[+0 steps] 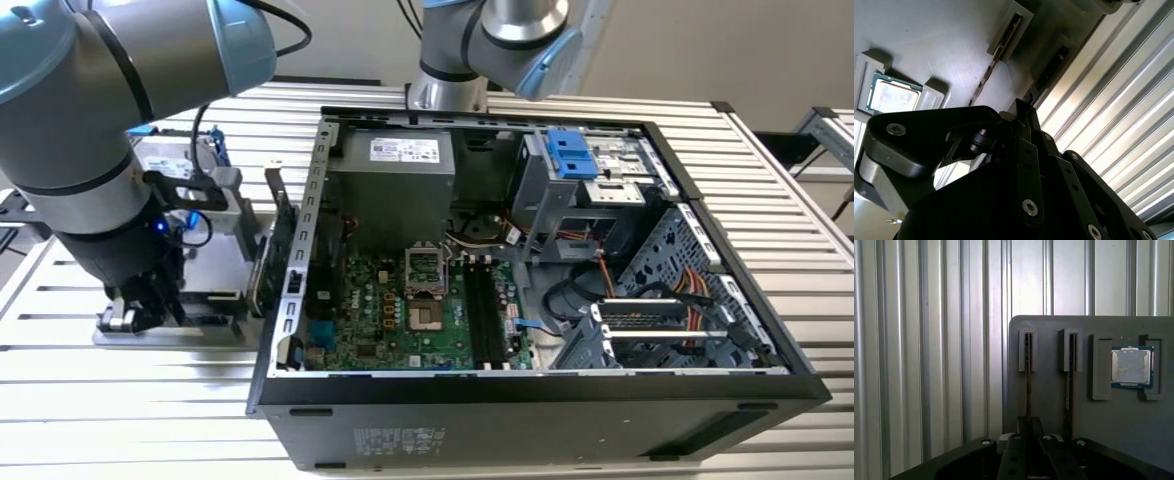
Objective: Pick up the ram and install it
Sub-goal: 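Pick up the ram and move it above insertion slot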
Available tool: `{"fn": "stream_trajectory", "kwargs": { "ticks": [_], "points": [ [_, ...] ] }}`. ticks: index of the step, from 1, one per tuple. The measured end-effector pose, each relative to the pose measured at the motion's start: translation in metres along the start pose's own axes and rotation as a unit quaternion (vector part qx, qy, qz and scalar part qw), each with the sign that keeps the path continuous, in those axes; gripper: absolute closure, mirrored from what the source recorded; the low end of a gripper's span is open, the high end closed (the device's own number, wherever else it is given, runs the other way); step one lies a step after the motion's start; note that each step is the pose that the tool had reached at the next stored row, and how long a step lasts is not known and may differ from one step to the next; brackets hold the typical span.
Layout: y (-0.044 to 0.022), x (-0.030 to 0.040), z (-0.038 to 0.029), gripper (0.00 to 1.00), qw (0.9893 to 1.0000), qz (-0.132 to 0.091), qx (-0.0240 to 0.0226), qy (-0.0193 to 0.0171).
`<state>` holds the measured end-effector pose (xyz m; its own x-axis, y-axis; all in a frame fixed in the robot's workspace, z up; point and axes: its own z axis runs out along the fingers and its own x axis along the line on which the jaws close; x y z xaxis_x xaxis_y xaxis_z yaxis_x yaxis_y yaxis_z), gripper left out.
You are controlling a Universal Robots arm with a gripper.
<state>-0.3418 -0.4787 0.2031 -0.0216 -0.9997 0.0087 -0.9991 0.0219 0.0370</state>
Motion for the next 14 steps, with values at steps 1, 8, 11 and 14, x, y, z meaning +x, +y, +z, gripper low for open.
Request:
{"fn": "stream_trajectory", "kwargs": {
  "ticks": [1, 8, 11, 14],
  "points": [
    [0.0, 0.0, -0.0003, 1.0, 1.0, 0.0, 0.0, 0.0],
    [0.0, 0.0, -0.0017, 1.0, 1.0, 0.0, 0.0, 0.0],
    [0.0001, 0.0, -0.0024, 1.0, 1.0, 0.0, 0.0, 0.0],
    [0.0001, 0.0, -0.0029, 1.0, 1.0, 0.0, 0.0, 0.0]
  ]
}}
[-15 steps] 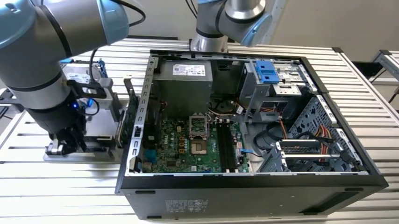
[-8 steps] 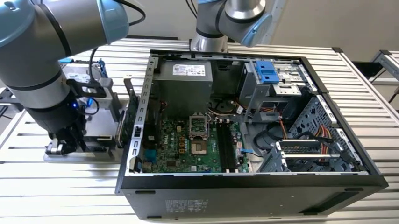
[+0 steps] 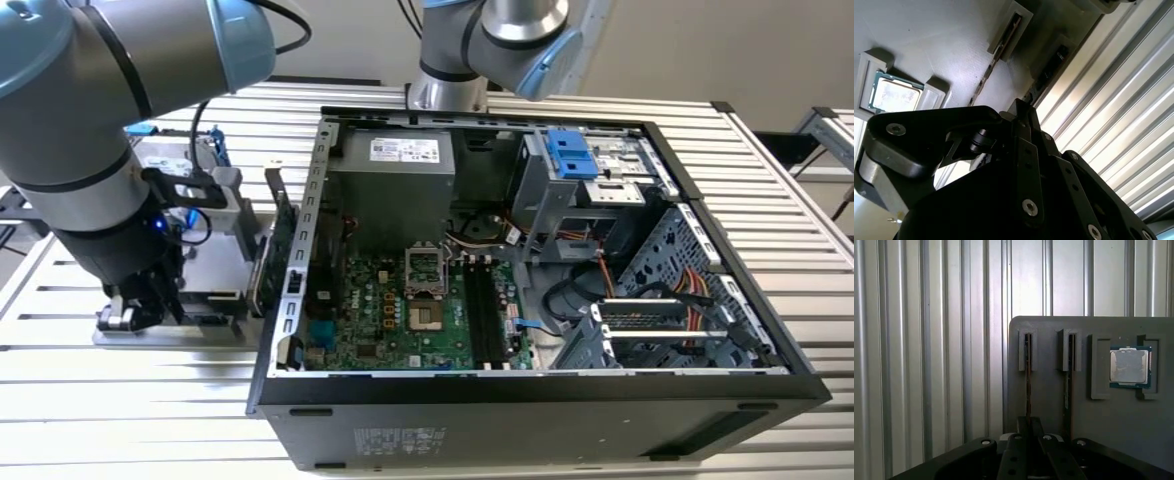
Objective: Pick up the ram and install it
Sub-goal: 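Pick up the ram and move it above insertion slot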
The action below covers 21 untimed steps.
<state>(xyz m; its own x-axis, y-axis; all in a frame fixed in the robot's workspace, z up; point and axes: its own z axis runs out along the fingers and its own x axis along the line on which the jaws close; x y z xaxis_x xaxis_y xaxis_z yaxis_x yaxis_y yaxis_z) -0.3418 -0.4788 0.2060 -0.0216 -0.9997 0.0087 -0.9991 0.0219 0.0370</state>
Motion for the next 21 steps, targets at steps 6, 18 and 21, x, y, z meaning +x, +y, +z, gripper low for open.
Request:
{"fn": "stream_trajectory", "kwargs": {
  "ticks": [6, 18, 21],
  "points": [
    [0.0, 0.0, -0.001, 1.0, 1.0, 0.0, 0.0, 0.0],
    [0.0001, 0.0, -0.0047, 1.0, 1.0, 0.0, 0.0001, 0.0],
    [0.0002, 0.0, -0.0049, 1.0, 1.0, 0.0, 0.0, 0.0001]
  ]
}}
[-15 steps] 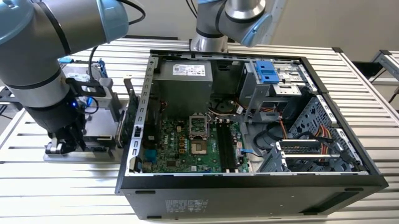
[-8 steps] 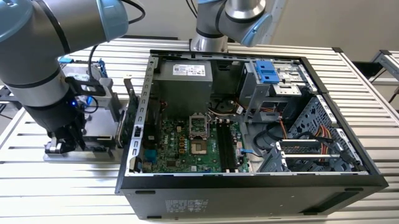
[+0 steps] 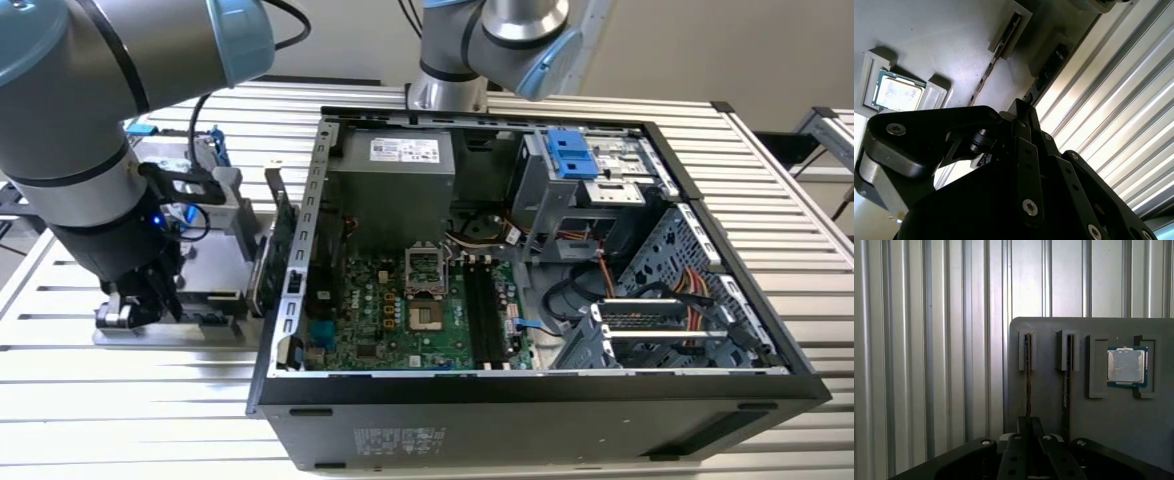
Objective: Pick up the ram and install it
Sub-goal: 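Pick up the ram and move it above insertion slot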
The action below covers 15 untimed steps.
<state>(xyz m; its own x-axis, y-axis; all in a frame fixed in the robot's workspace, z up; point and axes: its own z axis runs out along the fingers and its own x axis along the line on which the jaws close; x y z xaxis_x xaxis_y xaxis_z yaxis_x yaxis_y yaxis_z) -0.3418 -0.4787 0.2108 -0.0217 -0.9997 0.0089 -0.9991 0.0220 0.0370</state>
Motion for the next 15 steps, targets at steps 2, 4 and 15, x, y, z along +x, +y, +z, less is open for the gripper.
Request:
{"fn": "stream_trajectory", "kwargs": {
  "ticks": [2, 4, 15],
  "points": [
    [0.0, 0.0, -0.0002, 1.0, 1.0, 0.0, 0.0, 0.0],
    [0.0, 0.0, -0.0007, 1.0, 1.0, 0.0, 0.0, 0.0],
    [0.0002, 0.0001, -0.0041, 1.0, 1.0, 0.0, -0.0001, 0.0001]
  ]
}}
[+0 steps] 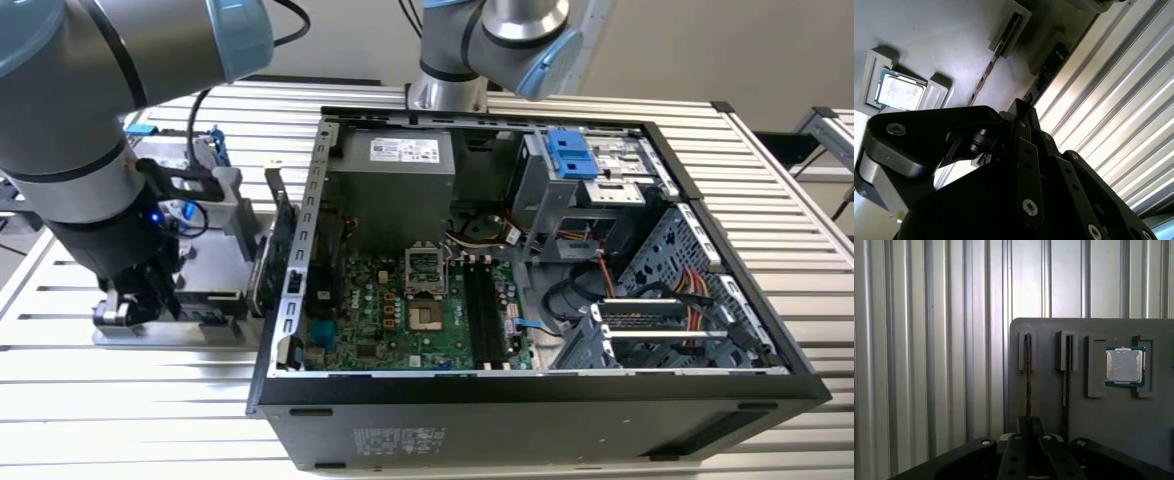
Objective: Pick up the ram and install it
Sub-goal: 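Pick up the ram and move it above insertion slot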
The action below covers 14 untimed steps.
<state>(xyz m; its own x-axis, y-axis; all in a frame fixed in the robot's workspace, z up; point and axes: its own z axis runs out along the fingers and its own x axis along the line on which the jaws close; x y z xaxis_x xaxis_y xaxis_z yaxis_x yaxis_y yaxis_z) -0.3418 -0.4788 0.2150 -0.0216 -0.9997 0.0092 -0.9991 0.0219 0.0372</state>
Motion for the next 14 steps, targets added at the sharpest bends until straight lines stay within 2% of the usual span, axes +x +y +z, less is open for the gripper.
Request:
{"fn": "stream_trajectory", "kwargs": {
  "ticks": [14],
  "points": [
    [0.0002, 0.0, -0.0055, 1.0, 1.0, 0.0, 0.0001, -0.0001]
  ]
}}
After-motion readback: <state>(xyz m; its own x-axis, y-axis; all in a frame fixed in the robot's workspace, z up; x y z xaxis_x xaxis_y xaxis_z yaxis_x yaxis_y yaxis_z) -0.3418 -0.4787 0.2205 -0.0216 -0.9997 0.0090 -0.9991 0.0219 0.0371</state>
